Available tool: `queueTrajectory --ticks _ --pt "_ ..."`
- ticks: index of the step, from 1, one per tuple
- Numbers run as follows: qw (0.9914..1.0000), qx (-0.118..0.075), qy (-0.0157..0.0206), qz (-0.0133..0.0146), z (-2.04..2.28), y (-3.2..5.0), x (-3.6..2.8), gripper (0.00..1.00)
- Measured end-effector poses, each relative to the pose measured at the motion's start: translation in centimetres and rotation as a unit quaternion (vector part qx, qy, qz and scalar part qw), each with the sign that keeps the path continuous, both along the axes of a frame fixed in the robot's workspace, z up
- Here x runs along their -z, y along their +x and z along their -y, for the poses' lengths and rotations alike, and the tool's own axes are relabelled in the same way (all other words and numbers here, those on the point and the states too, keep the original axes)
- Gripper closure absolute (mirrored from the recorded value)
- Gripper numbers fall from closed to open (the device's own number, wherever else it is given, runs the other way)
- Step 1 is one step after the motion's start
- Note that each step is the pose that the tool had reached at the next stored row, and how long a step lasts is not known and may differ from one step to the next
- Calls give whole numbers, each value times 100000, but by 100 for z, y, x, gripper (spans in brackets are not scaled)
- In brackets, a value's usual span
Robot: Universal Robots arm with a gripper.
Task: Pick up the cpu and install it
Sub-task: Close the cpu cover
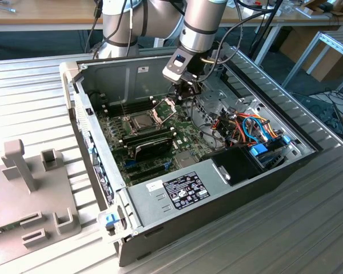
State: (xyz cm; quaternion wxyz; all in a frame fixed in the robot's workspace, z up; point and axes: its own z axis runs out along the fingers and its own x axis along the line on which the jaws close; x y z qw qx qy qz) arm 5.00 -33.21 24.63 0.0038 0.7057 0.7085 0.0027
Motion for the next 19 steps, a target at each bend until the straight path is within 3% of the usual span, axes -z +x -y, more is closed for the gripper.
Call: queueTrajectory --ticks 11,19 --pt "100000 -4 4 142 -8 -67 1 89" --pt "100000 -4 2 151 -10 -72 1 89"
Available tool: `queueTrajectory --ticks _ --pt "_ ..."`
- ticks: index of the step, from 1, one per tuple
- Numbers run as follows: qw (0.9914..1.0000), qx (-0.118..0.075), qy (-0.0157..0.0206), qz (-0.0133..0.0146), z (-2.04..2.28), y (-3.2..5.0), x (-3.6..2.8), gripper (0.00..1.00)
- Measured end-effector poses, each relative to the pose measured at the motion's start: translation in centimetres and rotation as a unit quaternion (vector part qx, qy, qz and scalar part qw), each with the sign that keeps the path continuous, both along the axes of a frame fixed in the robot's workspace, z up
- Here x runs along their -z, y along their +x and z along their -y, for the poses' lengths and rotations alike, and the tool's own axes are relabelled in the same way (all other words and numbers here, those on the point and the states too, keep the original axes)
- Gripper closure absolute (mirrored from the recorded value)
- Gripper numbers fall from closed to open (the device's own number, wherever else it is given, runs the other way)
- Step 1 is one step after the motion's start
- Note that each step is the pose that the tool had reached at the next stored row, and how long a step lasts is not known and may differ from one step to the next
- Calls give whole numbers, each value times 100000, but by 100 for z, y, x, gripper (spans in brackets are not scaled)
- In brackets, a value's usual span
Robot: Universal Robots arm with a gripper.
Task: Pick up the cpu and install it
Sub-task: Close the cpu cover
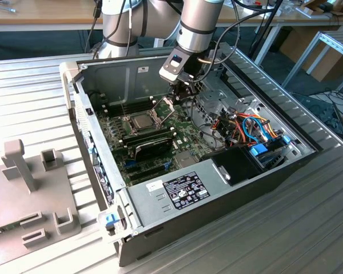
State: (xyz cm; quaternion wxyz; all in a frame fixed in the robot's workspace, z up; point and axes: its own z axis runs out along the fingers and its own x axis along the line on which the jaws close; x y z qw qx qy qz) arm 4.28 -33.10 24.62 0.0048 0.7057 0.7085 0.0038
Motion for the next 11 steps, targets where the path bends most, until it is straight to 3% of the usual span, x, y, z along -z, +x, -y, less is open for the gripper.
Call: queueTrajectory --ticks 7,11 --pt "100000 4 -1 9 0 -22 0 89" --pt "100000 1 5 199 -1 -62 -4 89"
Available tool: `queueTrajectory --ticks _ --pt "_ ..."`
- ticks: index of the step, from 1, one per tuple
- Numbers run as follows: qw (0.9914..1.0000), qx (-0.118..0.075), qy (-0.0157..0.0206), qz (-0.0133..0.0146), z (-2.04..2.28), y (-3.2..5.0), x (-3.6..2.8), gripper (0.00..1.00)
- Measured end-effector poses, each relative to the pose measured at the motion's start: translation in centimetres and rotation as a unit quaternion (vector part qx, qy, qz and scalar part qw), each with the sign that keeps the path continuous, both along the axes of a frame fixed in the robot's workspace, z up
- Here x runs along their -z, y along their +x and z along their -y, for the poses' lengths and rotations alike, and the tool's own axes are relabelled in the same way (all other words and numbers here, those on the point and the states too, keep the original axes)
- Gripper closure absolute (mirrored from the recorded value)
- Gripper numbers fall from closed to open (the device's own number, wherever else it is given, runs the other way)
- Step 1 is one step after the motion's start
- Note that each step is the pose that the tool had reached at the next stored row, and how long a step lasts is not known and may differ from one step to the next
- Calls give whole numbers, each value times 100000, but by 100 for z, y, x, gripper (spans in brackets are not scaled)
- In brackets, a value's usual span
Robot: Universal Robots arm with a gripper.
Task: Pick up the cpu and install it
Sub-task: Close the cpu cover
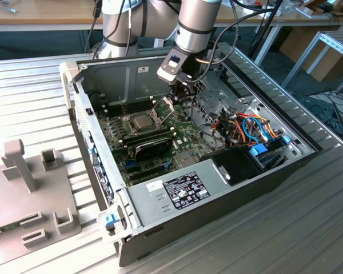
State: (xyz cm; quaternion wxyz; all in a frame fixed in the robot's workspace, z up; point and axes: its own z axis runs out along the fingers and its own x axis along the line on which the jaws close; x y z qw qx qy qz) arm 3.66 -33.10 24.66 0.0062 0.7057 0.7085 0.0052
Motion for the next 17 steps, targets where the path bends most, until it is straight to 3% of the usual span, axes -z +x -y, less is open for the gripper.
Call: queueTrajectory --ticks 5,9,17 --pt "99999 3 -3 539 0 -58 -17 89" --pt "99993 5 13 1224 0 -107 -37 89" --pt "99994 2 -6 1138 0 -107 -38 89"
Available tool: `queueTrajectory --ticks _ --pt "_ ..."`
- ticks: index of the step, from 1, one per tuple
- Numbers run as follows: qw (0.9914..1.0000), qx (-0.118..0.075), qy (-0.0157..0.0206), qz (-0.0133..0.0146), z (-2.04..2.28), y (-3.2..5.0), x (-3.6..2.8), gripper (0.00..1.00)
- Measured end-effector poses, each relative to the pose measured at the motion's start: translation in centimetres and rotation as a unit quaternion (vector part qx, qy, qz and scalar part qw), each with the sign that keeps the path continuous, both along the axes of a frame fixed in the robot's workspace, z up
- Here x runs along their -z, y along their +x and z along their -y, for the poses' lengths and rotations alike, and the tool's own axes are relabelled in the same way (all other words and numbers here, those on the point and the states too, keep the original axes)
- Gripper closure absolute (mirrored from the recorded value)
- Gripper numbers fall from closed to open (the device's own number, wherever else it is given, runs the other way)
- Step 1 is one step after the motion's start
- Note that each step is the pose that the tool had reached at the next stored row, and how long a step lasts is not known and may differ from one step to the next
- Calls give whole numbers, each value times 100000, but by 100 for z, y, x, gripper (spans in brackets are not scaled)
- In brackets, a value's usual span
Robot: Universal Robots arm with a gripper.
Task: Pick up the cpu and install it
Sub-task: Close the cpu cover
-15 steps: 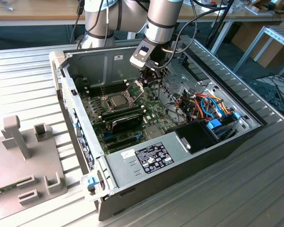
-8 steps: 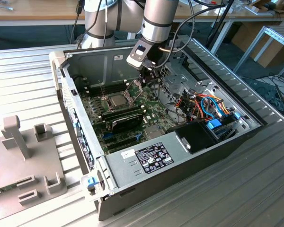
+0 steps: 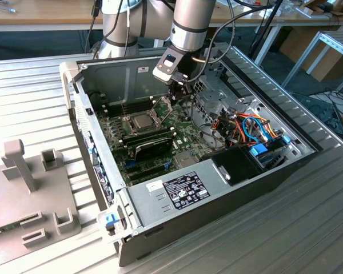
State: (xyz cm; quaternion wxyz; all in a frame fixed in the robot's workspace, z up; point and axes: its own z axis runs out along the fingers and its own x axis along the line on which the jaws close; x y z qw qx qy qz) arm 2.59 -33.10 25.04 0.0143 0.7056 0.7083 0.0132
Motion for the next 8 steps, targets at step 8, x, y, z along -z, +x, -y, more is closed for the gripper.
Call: queueTrajectory --ticks 8 --pt "99973 2 1 -2314 0 0 2 89"
